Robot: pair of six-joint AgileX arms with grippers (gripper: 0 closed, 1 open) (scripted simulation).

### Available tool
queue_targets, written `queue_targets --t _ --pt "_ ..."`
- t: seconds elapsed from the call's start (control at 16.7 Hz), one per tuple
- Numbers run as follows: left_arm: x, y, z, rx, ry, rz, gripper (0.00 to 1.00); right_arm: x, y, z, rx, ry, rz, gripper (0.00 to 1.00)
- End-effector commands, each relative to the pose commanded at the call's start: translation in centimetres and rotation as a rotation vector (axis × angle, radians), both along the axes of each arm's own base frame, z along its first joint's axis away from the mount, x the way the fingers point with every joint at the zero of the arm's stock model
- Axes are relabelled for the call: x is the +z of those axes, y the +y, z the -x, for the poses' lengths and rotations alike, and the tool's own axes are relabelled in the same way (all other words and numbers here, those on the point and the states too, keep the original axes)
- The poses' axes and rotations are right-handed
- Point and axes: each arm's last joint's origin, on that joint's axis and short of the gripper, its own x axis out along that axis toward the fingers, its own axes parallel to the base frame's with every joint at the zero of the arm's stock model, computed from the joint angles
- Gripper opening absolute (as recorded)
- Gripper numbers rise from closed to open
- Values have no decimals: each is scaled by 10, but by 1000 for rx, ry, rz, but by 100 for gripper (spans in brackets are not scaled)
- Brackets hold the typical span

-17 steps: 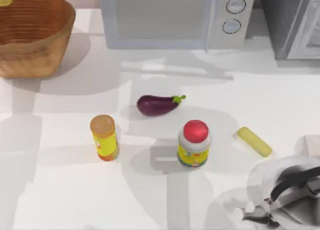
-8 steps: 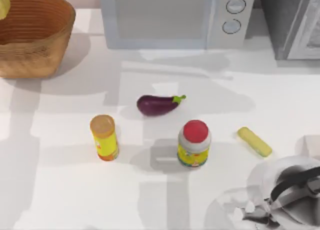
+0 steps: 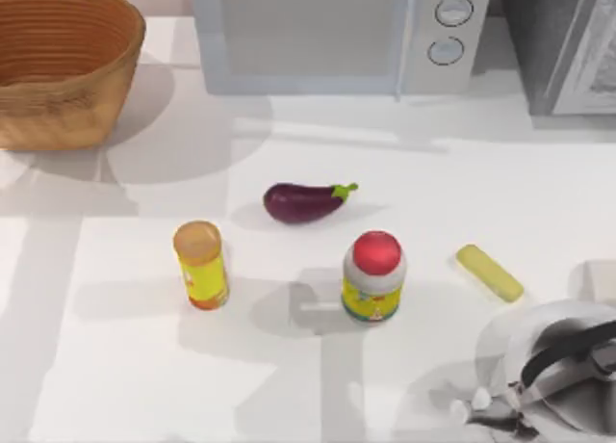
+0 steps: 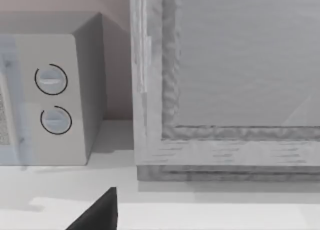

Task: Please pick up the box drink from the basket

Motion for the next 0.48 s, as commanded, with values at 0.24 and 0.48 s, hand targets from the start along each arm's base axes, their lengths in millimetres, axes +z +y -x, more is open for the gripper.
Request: queue_targets --t 0.24,0.48 --pt "-57 -4 63 3 -15 0 0 0 0 0 0 0 0 100" --pt "-121 -6 79 8 46 1 0 0 0 0 0 0 0 100"
